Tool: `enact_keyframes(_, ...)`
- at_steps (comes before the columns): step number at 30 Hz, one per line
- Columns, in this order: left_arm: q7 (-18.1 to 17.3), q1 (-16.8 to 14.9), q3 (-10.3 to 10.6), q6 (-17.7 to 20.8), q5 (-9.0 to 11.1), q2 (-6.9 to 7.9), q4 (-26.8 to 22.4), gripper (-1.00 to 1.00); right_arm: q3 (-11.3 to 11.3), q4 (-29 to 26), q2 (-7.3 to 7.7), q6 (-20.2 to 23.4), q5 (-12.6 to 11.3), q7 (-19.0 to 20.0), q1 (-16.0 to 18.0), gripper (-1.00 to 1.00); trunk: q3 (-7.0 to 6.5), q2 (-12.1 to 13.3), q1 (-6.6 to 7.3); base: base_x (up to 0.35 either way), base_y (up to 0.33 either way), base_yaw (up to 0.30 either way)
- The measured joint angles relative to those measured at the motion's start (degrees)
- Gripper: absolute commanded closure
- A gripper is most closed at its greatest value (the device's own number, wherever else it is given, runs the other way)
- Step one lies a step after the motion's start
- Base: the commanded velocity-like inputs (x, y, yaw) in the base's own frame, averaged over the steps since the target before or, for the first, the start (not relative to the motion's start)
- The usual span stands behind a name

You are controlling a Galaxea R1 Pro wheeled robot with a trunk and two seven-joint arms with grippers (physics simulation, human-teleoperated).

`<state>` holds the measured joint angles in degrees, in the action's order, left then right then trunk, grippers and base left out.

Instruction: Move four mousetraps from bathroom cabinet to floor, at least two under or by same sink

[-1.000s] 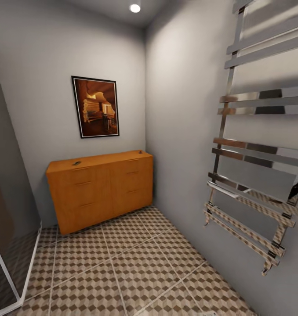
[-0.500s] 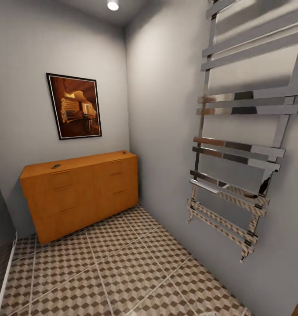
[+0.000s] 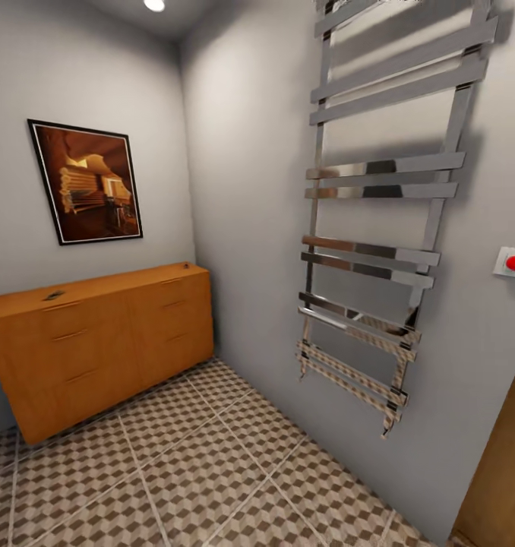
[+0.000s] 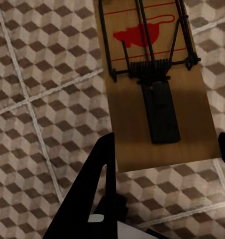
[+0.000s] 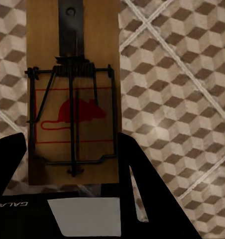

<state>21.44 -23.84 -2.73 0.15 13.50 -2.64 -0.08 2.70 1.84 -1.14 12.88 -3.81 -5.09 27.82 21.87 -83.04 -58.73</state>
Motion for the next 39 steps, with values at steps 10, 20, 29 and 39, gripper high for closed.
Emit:
enact_keyframes(10, 0.28, 0.06, -0.01, -0.18, -0.01, -0.08, 0.00, 1.00, 0.05, 0.00, -0.67, -0.18, -0.84, -0.53, -0.69, 1.00, 0.00, 0.00, 0.00, 0.000, 0.000, -0.251)
enact_keyframes(20, 0.29, 0.05, 0.00, -0.18, -0.02, -0.08, -0.06, 1.00, 0.07, 0.00, -0.68, -0.20, -0.86, -0.52, -1.01, 1.00, 0.00, 0.00, 0.00, 0.000, 0.000, -0.252)
enact_keyframes(29, 0.29, 0.05, -0.01, -0.18, -0.02, -0.08, -0.08, 1.00, 0.07, 0.00, -0.73, -0.20, -0.89, -0.52, -1.01, 1.00, 0.00, 0.00, 0.00, 0.000, 0.000, -0.252)
enact_keyframes(39, 0.29, 0.05, -0.01, -0.18, -0.02, -0.08, -0.08, 1.00, 0.07, 0.00, -0.76, -0.15, -0.88, -0.45, -1.01, 1.00, 0.00, 0.00, 0.00, 0.000, 0.000, -0.252)
